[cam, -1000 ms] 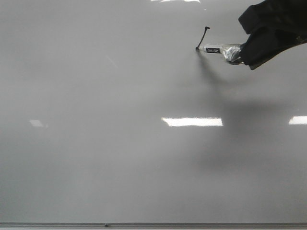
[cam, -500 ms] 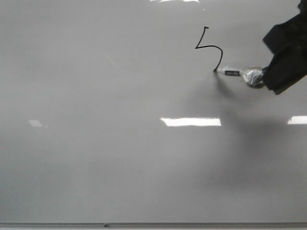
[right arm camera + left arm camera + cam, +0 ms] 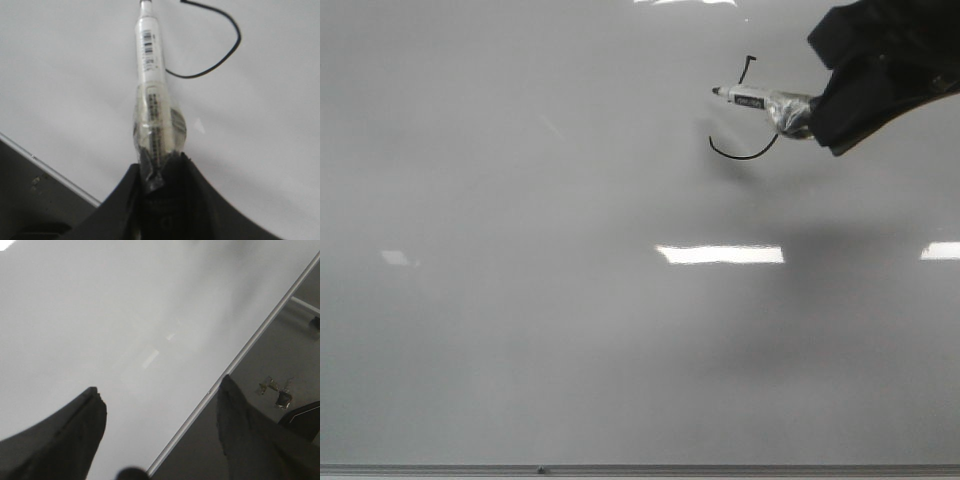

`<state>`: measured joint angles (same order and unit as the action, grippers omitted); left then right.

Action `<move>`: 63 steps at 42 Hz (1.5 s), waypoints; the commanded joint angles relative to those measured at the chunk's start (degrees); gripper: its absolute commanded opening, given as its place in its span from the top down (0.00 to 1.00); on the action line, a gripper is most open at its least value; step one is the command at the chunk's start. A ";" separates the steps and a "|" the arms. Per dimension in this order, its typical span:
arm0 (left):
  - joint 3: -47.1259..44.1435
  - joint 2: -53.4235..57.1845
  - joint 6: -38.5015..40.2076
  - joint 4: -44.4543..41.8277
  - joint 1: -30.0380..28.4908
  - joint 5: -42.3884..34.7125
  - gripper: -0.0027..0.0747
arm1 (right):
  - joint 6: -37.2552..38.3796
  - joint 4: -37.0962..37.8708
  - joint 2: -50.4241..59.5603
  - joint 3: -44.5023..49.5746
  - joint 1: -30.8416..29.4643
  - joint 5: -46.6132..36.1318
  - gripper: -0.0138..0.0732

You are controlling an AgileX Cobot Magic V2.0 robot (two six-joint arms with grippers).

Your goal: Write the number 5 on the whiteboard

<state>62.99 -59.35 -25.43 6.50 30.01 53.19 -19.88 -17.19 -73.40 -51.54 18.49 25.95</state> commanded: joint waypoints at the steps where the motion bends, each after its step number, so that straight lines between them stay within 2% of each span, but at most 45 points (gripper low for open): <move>1: 1.42 0.98 0.72 0.74 -0.04 -3.83 0.37 | -0.68 0.31 2.16 -1.98 -2.05 -5.27 0.92; 20: 1.42 0.98 0.72 0.74 -0.04 -4.23 0.37 | -0.63 0.31 -1.13 -1.98 -3.40 -10.75 0.92; 31: 1.42 0.98 0.72 0.74 -0.04 -4.23 0.37 | -0.68 0.79 -1.36 -1.98 -4.00 -10.03 0.92; 39: 1.42 0.98 0.72 0.74 -0.04 -4.23 0.37 | -0.62 1.31 -1.36 -1.98 -8.62 -8.48 0.92; 48: 1.42 0.98 0.72 0.74 -0.04 -5.28 0.37 | -0.62 1.31 2.79 -2.03 -7.19 -7.68 0.92; 53: 1.42 0.98 0.72 0.74 0.06 -6.42 0.37 | -0.68 1.31 8.16 -2.03 -5.40 -1.88 0.92; 56: 1.42 0.98 -0.58 1.20 0.67 -6.87 0.37 | -1.75 1.31 11.61 -2.03 -2.76 6.29 0.92; 63: 1.42 0.98 -8.40 3.17 7.23 -7.24 0.37 | -15.14 1.31 15.20 -2.03 5.92 23.28 0.92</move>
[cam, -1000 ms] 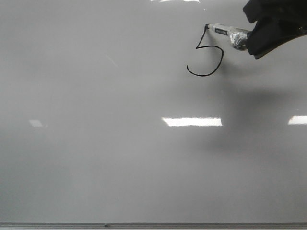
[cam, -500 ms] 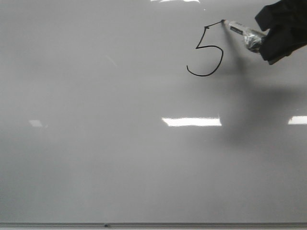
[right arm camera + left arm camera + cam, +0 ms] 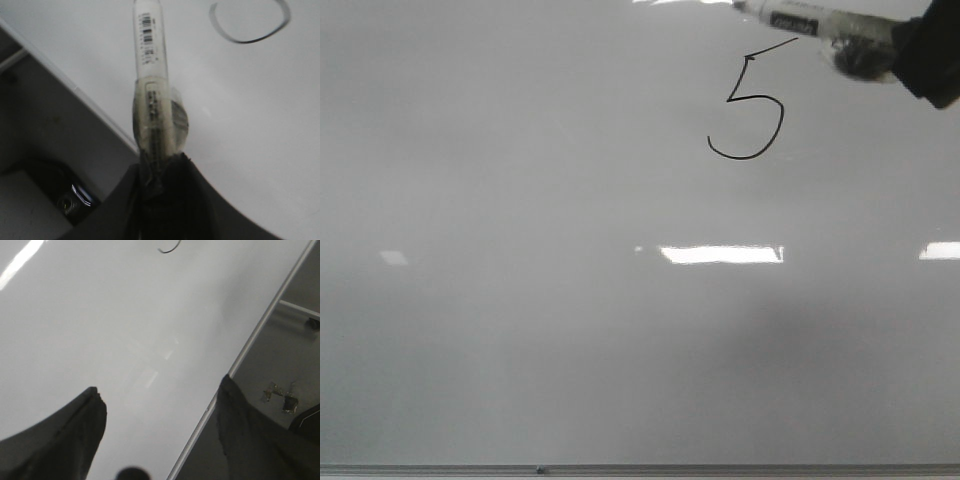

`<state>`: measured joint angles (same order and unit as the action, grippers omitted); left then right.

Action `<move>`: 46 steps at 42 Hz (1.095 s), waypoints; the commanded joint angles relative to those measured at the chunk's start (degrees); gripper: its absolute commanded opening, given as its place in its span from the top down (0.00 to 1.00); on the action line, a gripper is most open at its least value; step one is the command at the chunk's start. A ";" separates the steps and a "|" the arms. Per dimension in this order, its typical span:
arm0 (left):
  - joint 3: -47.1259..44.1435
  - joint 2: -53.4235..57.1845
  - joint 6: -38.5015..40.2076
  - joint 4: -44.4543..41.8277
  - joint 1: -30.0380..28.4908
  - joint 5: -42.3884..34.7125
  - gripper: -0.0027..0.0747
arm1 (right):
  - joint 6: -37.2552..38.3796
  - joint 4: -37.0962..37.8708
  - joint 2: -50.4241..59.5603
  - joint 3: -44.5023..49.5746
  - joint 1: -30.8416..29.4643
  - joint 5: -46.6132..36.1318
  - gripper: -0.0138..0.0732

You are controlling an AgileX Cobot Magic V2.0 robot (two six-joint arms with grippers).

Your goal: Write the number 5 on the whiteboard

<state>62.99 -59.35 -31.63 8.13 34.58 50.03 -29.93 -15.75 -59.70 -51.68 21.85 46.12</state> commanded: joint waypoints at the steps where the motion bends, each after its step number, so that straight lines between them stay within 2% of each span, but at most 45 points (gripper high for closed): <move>1: 1.42 0.98 -2.43 1.55 4.04 -4.34 0.37 | -6.30 -0.14 1.50 -1.89 3.54 4.48 0.92; 9: 1.91 -1.59 -4.71 1.77 11.87 -4.50 0.37 | -8.82 -0.19 1.50 -1.89 9.46 6.79 0.92; 18: 4.59 -10.86 -5.33 2.59 19.27 -5.01 0.37 | -8.82 -0.95 1.50 -1.89 10.75 6.74 0.92; 25: 8.73 -17.65 -5.79 2.59 21.34 -5.01 0.37 | -8.82 -1.33 1.50 -1.89 10.75 6.74 0.92; 37: 12.81 -25.00 -6.76 3.03 21.70 -5.01 0.37 | -8.82 -1.33 1.50 -1.89 10.75 6.69 0.92; 40: 12.81 -25.12 -7.41 3.03 21.70 -5.01 0.40 | -8.82 -1.33 1.50 -1.89 10.75 6.69 0.92; 46: 12.81 -25.12 -8.03 3.03 21.70 -4.90 0.59 | -8.82 -1.38 1.50 -1.89 10.75 6.42 0.92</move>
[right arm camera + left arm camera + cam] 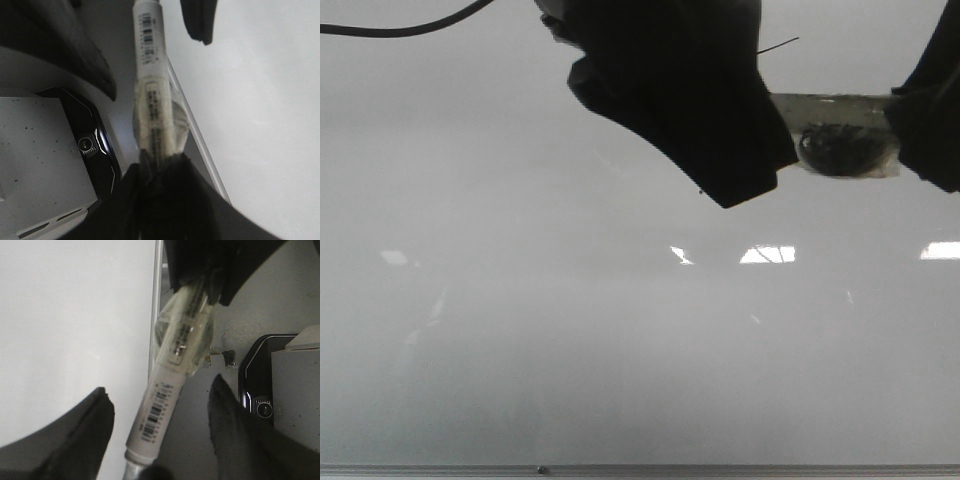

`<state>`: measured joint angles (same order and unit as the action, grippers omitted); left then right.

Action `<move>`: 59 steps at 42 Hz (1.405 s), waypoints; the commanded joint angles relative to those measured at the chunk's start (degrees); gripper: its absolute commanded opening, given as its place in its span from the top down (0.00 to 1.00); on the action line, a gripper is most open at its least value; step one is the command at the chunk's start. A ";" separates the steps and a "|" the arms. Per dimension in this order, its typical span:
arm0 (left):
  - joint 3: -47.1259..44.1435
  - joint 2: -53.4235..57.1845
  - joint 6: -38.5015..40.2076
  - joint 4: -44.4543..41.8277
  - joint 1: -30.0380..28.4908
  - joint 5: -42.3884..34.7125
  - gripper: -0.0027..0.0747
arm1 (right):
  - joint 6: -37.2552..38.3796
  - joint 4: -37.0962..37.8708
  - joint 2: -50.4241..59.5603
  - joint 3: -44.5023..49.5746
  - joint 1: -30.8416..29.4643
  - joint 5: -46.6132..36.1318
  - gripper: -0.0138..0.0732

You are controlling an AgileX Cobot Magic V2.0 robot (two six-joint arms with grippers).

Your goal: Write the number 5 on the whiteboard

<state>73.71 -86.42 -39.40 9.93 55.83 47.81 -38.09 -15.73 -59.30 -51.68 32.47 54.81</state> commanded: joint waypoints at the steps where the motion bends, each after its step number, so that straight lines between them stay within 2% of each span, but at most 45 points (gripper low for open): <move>1: 2.10 1.95 -0.26 1.22 0.45 -2.68 0.63 | -0.65 -1.40 1.10 -1.89 0.13 -2.26 0.92; 7: 2.19 1.95 -0.26 1.22 0.45 -2.68 0.81 | -0.65 -1.40 1.10 -1.89 0.13 -2.44 0.91; 10: 2.19 1.95 -0.26 1.22 0.45 -2.68 0.87 | -0.65 -1.40 1.10 -1.89 0.13 -2.50 0.86; 13: 2.19 1.95 -0.26 1.22 0.45 -2.68 0.90 | -0.65 -1.40 1.10 -1.89 0.13 -2.56 0.76; 20: 2.19 1.95 -0.26 1.22 0.45 -2.68 0.93 | -0.59 -1.40 1.10 -1.89 0.00 -2.60 0.38; 22: 2.19 1.95 -0.26 1.22 0.45 -2.68 0.93 | -0.59 -1.33 1.30 -1.89 -0.24 -2.60 0.30; 25: 2.19 1.95 -0.26 1.12 0.45 -2.57 0.93 | 0.04 -1.21 1.83 -1.89 -1.11 -2.33 0.23; 32: 2.19 1.95 2.85 -3.68 0.45 -0.46 0.93 | 4.91 1.72 4.76 -1.89 -6.99 -1.49 0.22; 35: 2.19 1.95 8.50 -9.93 0.45 0.88 0.93 | 7.45 2.72 6.15 -1.89 -10.21 -1.38 0.22; 41: 2.19 2.08 26.01 -28.01 -0.02 6.18 0.93 | 8.02 2.84 8.10 -1.89 -15.54 -1.19 0.22; 46: 2.19 2.74 37.27 -36.05 -3.62 10.89 0.93 | 8.02 2.84 8.15 -1.89 -17.56 -1.06 0.22; 52: 2.19 5.24 43.05 -35.28 -12.19 12.31 0.93 | 8.02 2.84 8.15 -1.89 -17.63 -1.06 0.22; 59: 1.86 9.73 43.46 -31.38 -23.00 12.31 0.93 | 8.02 2.84 8.15 -1.89 -17.63 -1.06 0.22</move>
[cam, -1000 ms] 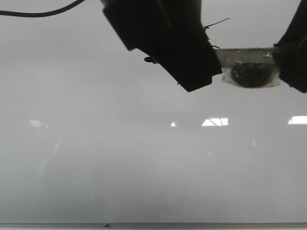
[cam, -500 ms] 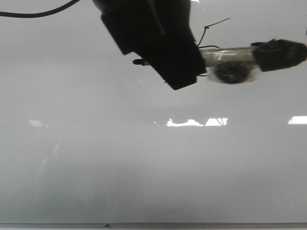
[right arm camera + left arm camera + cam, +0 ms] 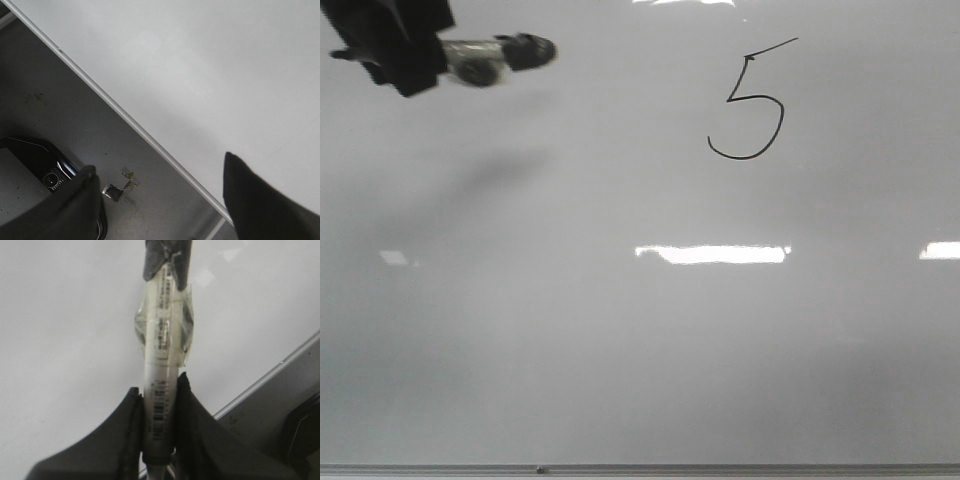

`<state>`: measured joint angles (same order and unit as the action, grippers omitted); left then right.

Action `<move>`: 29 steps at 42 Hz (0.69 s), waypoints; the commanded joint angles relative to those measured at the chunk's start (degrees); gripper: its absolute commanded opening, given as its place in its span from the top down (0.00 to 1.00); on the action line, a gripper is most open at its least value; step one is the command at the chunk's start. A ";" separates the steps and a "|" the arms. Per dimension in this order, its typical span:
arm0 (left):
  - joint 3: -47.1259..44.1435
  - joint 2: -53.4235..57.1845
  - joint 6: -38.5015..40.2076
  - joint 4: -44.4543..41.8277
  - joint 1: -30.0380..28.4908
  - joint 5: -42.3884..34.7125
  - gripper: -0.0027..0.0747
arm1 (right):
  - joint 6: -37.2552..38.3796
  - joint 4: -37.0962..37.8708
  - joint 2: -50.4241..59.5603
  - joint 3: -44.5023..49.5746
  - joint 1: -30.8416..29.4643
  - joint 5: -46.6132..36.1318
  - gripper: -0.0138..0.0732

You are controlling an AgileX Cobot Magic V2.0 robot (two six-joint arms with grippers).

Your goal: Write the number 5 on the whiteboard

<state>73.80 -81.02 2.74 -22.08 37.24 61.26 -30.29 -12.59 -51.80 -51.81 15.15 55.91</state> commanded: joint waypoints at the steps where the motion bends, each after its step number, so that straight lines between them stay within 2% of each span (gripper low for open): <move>1: 1.38 5.22 1.31 1.18 -6.18 -1.41 0.93 | 0.22 -0.30 0.65 -1.76 -0.32 -2.16 0.22; 8: -4.02 11.39 1.88 2.22 -16.11 -7.90 0.93 | 0.22 -0.30 0.65 -1.76 -0.32 -2.33 0.22; 14: -11.94 16.10 6.53 3.60 -24.68 -18.20 0.93 | 0.22 -0.35 0.65 -1.76 -0.32 -2.80 0.22; 21: -24.46 18.45 10.11 10.29 -32.05 -43.42 0.93 | 0.22 -0.41 0.65 -1.76 -0.32 -2.83 0.22; 25: -30.03 17.51 10.11 11.95 -32.97 -56.33 0.93 | 0.22 -0.55 0.65 -1.76 -0.32 -2.83 0.22; 29: -34.17 15.89 10.11 11.95 -32.97 -65.48 0.93 | 0.22 -0.55 0.53 -1.76 -0.32 -2.83 0.22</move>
<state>41.38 -64.83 12.08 -11.04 4.47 9.88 -30.29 -12.59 -51.80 -51.81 15.15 55.91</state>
